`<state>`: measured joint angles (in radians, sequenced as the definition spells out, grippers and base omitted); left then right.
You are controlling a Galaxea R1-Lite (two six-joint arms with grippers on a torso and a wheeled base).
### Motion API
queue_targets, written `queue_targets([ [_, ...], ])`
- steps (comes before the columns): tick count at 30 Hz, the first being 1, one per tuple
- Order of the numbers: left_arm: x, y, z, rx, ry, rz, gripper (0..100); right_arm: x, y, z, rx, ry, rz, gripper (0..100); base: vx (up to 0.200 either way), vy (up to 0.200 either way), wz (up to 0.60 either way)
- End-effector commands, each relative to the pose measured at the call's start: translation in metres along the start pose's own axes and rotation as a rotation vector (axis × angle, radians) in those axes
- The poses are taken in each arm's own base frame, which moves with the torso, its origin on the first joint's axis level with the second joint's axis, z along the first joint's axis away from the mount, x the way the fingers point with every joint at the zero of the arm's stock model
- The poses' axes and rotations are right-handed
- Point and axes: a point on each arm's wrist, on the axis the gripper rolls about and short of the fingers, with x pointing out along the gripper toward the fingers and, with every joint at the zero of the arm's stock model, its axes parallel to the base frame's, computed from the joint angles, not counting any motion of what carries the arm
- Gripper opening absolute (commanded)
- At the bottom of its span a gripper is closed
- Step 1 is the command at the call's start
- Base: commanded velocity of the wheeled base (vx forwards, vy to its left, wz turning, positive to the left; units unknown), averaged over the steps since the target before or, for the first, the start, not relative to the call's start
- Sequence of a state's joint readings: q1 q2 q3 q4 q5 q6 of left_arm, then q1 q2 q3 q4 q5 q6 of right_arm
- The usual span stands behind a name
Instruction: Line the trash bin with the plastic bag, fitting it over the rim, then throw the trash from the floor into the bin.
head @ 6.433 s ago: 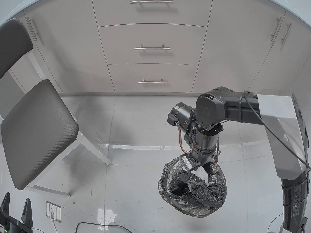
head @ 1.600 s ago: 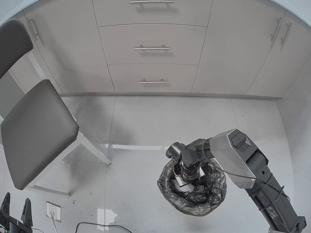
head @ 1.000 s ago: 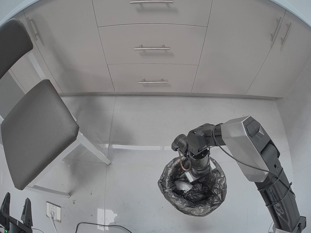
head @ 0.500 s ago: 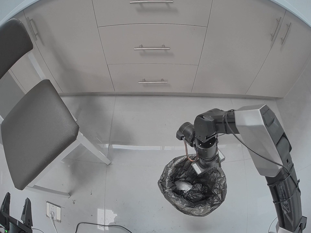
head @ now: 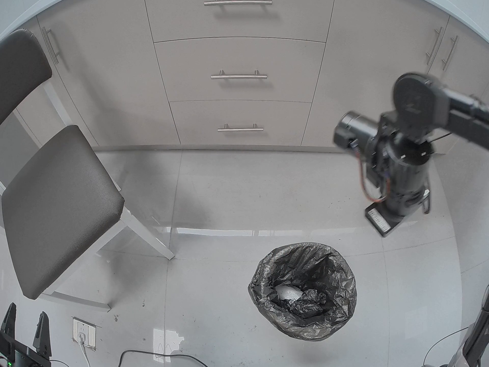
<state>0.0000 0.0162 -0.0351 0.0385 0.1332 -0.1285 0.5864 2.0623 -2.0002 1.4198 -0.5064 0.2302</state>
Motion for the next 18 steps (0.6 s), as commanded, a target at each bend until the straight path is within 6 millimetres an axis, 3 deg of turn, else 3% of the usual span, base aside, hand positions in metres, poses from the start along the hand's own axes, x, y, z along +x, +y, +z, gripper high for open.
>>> queue_targets([
  [1, -0.001, 0.000, 0.000, -0.003, -0.016, -0.002, 100, -0.122, -0.089, -0.128, 0.093, -0.342, -0.054, 0, 0.000, 0.000, 0.00],
  [4, -0.001, 0.000, 0.000, -0.002, -0.015, -0.002, 100, -0.143, -0.122, -0.178, 0.099, -0.454, -0.090, 0, 0.000, 0.000, 0.00],
  [5, -0.001, 0.000, 0.000, -0.003, -0.016, -0.002, 100, -0.146, -0.127, -0.187, 0.104, -0.470, -0.096, 0, 0.000, 0.000, 0.00],
  [7, -0.001, 0.000, 0.000, -0.002, -0.015, -0.002, 100, -0.158, -0.154, -0.240, 0.144, -0.540, -0.154, 0, 0.000, 0.000, 0.00],
  [9, -0.001, 0.000, 0.000, -0.003, -0.016, -0.002, 100, -0.163, -0.162, -0.272, 0.172, -0.581, -0.186, 0, 0.000, 0.000, 0.00],
  [10, -0.001, 0.000, 0.000, -0.003, -0.016, -0.002, 100, -0.165, -0.165, -0.287, 0.187, -0.604, -0.197, 0, 0.000, 0.000, 0.00],
  [12, -0.001, 0.000, 0.000, -0.002, -0.015, -0.002, 100, -0.171, -0.168, -0.337, 0.256, -0.673, -0.244, 0, 0.000, 0.000, 0.00],
  [13, -0.001, 0.000, 0.000, -0.002, -0.015, -0.002, 100, -0.171, -0.168, -0.337, 0.256, -0.673, -0.244, 0, 0.000, 0.000, 0.00],
  [15, -0.001, 0.000, 0.000, -0.002, -0.015, -0.002, 100, -0.174, -0.162, -0.402, 0.371, -0.775, -0.292, 0, 0.000, 0.000, 0.00],
  [18, -0.001, 0.000, 0.000, -0.002, -0.015, -0.002, 100, -0.172, -0.145, -0.455, 0.482, -0.873, -0.325, 0, 0.000, 0.000, 0.00],
])
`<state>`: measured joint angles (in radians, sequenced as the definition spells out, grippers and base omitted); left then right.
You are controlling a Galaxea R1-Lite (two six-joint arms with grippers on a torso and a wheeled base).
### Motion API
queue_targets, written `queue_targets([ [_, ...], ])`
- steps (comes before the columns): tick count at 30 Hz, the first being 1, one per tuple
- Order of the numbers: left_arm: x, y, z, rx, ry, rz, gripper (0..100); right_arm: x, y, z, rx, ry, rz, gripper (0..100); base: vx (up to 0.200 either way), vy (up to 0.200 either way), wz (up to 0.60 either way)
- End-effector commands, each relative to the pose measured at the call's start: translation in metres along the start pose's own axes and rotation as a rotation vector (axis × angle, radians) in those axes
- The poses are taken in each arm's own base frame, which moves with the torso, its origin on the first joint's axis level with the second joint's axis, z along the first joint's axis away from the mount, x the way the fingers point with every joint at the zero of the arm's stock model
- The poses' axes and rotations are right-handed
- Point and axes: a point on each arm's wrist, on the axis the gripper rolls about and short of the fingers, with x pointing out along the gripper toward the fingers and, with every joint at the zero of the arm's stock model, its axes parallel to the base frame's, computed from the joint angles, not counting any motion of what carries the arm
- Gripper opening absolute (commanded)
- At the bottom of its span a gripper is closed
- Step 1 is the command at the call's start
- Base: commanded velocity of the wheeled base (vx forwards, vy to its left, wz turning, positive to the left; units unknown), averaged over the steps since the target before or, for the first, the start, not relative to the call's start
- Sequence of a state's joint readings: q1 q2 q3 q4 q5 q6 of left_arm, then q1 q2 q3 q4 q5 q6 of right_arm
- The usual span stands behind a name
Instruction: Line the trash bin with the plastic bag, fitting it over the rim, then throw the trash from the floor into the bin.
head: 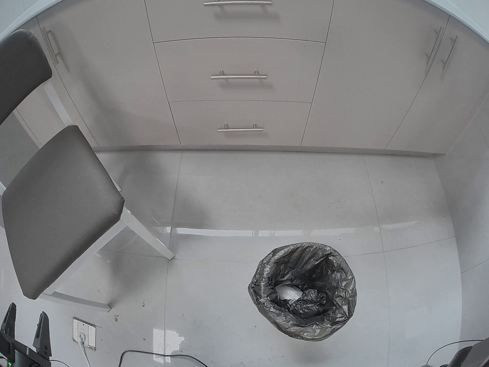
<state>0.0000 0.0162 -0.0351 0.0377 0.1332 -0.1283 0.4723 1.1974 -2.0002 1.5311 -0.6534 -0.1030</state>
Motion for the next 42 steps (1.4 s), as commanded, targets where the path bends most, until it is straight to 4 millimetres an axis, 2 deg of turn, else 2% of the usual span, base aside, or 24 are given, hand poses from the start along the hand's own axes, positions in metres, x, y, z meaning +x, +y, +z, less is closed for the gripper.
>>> queue_targets([
  [1, -0.001, 0.000, 0.000, -0.003, -0.015, -0.002, 100, -0.119, -0.028, -0.163, 0.270, -0.300, -0.226, 0, 0.000, 0.000, 0.00],
  [2, -0.001, 0.000, 0.000, -0.002, -0.014, -0.002, 100, -0.138, -0.019, -0.194, 0.333, -0.391, -0.242, 0, 0.000, 0.000, 0.00],
  [4, -0.001, 0.000, 0.000, -0.003, -0.015, -0.002, 100, -0.157, -0.005, -0.223, 0.396, -0.505, -0.267, 0, 0.000, 0.000, 0.00],
  [5, -0.001, 0.000, 0.000, -0.003, -0.015, -0.002, 100, -0.161, -0.001, -0.229, 0.409, -0.531, -0.274, 0, 0.000, 0.000, 0.00],
  [7, -0.001, 0.000, 0.000, -0.003, -0.015, -0.002, 100, -0.183, 0.021, -0.257, 0.473, -0.690, -0.324, 0, 0.000, 0.000, 0.00],
  [9, -0.001, 0.000, 0.000, -0.003, -0.015, -0.002, 100, -0.196, 0.035, -0.280, 0.504, -0.814, -0.350, 0, 0.000, 0.000, 0.00],
  [10, -0.001, 0.000, 0.000, -0.003, -0.015, -0.002, 100, -0.205, 0.046, -0.303, 0.514, -0.943, -0.349, 0, 0.000, 0.000, 0.00],
  [12, -0.001, 0.000, 0.000, -0.003, -0.015, -0.002, 100, -0.207, 0.049, -0.309, 0.509, -0.980, -0.346, 0, 0.000, 0.000, 0.00],
  [13, -0.001, 0.000, 0.000, -0.003, -0.015, -0.002, 100, -0.210, 0.055, -0.323, 0.500, -1.052, -0.345, 0, 0.000, 0.000, 0.00],
  [15, -0.001, 0.000, 0.000, -0.002, -0.014, -0.002, 100, -0.207, 0.057, -0.324, 0.493, -1.053, -0.342, 0, 0.000, 0.000, 0.00],
  [17, -0.001, 0.000, 0.000, -0.002, -0.014, -0.002, 100, -0.190, 0.067, -0.330, 0.473, -1.019, -0.323, 0, 0.000, 0.000, 0.00],
  [19, -0.001, 0.000, 0.000, -0.003, -0.015, -0.002, 100, -0.182, 0.073, -0.327, 0.469, -0.988, -0.310, 0, 0.000, 0.000, 0.00],
  [22, -0.001, 0.000, 0.000, -0.003, -0.015, -0.002, 100, -0.165, 0.080, -0.317, 0.448, -0.946, -0.196, 0, 0.000, 0.000, 0.00],
  [27, -0.001, 0.000, 0.000, -0.003, -0.015, -0.002, 100, -0.116, 0.084, -0.281, 0.468, -0.844, 0.035, 0, 0.000, 0.000, 0.00],
  [29, -0.001, 0.000, 0.000, -0.002, -0.014, -0.002, 100, -0.080, 0.087, -0.258, 0.520, -0.826, 0.083, 0, 0.000, 0.000, 0.00],
  [30, -0.001, 0.000, 0.000, -0.002, -0.014, -0.002, 100, -0.068, 0.088, -0.252, 0.536, -0.820, 0.090, 0, 0.000, 0.000, 0.00],
  [31, -0.001, 0.000, 0.000, -0.002, -0.014, -0.002, 100, -0.068, 0.088, -0.252, 0.536, -0.820, 0.090, 0, 0.000, 0.000, 0.00],
  [32, -0.001, 0.000, 0.000, -0.003, -0.015, -0.002, 100, -0.021, 0.096, -0.236, 0.587, -0.778, 0.113, 0, 0.000, 0.000, 0.00],
  [34, -0.001, 0.000, 0.000, -0.003, -0.015, -0.002, 100, 0.019, 0.106, -0.230, 0.612, -0.749, 0.119, 0, 0.000, 0.000, 0.00],
  [35, -0.001, 0.000, 0.000, -0.003, -0.015, -0.002, 100, 0.019, 0.106, -0.230, 0.612, -0.749, 0.119, 0, 0.000, 0.000, 0.00],
  [36, -0.001, 0.000, 0.000, -0.003, -0.015, -0.002, 100, 0.057, 0.118, -0.232, 0.625, -0.726, 0.099, 0, 0.000, 0.000, 0.00],
  [39, -0.001, 0.000, 0.000, -0.003, -0.015, -0.002, 100, 0.089, 0.131, -0.239, 0.619, -0.717, 0.092, 0, 0.000, 0.000, 0.00],
  [42, -0.001, 0.000, 0.000, -0.002, -0.014, -0.002, 100, 0.107, 0.140, -0.246, 0.619, -0.697, 0.090, 0, 0.000, 0.000, 0.00],
])
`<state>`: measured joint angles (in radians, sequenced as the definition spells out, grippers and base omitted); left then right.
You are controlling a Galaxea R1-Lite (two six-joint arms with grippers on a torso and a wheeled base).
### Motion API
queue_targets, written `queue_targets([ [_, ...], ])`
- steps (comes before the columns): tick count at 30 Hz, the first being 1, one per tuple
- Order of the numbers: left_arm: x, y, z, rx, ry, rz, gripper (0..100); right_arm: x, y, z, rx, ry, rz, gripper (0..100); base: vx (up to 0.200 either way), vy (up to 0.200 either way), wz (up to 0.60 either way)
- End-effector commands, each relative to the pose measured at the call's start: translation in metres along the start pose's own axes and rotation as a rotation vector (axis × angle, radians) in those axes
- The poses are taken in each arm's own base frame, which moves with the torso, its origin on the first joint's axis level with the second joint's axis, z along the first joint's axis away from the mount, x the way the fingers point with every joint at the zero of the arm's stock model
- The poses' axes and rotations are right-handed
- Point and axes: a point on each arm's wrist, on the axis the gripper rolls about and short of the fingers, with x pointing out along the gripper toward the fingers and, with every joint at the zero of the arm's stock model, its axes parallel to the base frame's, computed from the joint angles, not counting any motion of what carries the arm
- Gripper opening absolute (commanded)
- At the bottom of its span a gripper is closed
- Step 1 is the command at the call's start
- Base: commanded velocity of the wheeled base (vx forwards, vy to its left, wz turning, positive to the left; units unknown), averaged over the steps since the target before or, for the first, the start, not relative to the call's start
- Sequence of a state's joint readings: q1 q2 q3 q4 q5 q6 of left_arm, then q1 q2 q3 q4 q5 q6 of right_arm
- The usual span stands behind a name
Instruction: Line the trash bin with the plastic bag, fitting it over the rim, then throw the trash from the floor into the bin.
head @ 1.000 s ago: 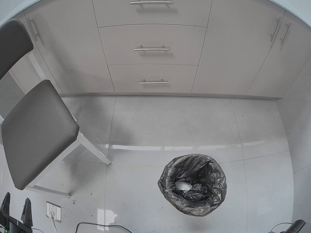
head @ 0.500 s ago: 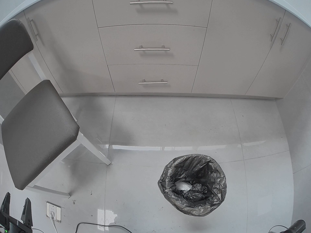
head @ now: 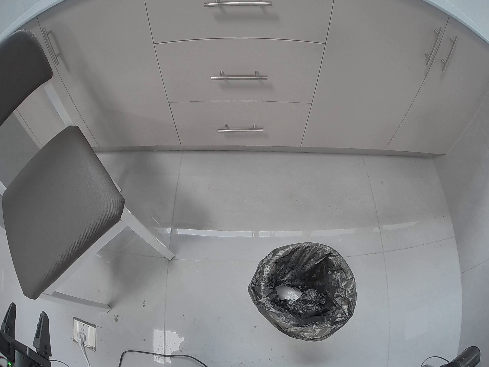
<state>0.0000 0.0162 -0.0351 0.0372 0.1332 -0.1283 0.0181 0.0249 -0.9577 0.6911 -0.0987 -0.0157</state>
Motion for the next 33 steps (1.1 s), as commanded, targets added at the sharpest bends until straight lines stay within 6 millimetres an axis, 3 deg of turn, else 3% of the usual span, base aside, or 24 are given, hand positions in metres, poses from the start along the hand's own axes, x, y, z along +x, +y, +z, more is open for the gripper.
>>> queue_targets([
  [1, -0.001, 0.000, 0.000, -0.002, -0.013, -0.001, 100, 0.095, 0.013, -0.148, 0.102, 0.151, 0.004, 0, 0.000, 0.000, 0.00],
  [3, -0.001, 0.000, 0.000, -0.002, -0.013, -0.001, 100, 0.097, 0.013, -0.163, 0.098, 0.194, 0.002, 0, 0.000, 0.000, 0.00],
  [11, -0.001, 0.000, 0.000, -0.003, -0.015, -0.002, 100, 0.096, 0.013, -0.164, 0.077, 0.200, 0.014, 0, 0.000, 0.000, 0.00],
  [16, -0.001, 0.000, 0.000, -0.003, -0.015, -0.002, 100, 0.096, 0.015, -0.168, -0.034, 0.231, 0.105, 0, 0.000, 0.000, 0.00],
  [33, -0.001, 0.000, 0.000, -0.003, -0.015, -0.002, 100, 0.096, 0.015, -0.169, 0.008, 0.242, 0.095, 0, 0.000, 0.000, 0.00],
])
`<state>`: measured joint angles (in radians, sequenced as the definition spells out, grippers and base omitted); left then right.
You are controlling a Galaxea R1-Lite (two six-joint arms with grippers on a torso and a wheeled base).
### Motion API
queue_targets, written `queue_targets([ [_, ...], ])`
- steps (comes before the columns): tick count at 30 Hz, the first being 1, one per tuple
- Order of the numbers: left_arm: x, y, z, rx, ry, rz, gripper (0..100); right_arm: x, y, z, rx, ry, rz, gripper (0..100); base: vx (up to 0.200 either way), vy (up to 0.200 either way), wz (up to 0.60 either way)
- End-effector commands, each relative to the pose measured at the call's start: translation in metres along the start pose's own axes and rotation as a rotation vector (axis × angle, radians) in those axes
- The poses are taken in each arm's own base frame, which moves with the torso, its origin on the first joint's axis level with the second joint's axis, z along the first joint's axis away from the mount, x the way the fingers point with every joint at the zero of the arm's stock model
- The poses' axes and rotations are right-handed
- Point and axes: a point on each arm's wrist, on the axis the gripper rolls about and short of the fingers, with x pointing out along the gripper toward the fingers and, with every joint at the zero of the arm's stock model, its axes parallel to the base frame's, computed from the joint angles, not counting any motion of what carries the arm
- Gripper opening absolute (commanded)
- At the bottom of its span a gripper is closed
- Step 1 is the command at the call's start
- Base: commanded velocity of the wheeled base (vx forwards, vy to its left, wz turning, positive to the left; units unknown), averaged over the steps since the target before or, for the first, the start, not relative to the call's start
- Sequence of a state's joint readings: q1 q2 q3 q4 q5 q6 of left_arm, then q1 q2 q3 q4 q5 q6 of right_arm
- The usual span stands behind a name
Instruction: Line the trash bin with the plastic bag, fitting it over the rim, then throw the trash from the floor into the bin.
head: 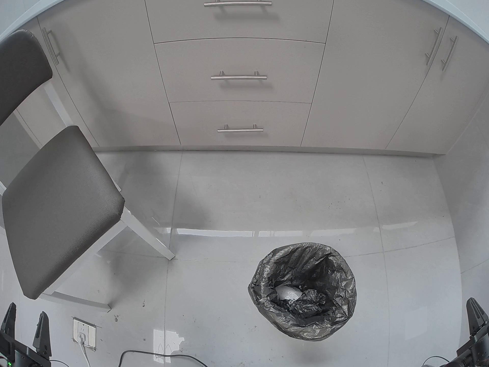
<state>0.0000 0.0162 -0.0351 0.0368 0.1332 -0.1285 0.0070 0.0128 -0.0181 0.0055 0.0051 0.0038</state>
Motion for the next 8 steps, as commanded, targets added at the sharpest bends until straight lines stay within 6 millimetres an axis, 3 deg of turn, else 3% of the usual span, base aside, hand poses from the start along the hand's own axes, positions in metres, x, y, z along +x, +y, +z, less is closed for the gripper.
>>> queue_targets([
  [1, -0.0012, 0.0002, -0.0003, -0.002, -0.015, -0.002, 100, 0.0000, 0.0000, -0.0041, 0.001, 0.001, 0.002, 0, 0.000, 0.000, 0.00],
  [8, -0.0012, 0.0002, -0.0003, -0.002, -0.015, -0.002, 100, 0.0001, 0.0000, -0.0045, 0.002, 0.003, 0.002, 0, 0.000, 0.000, 0.00],
])
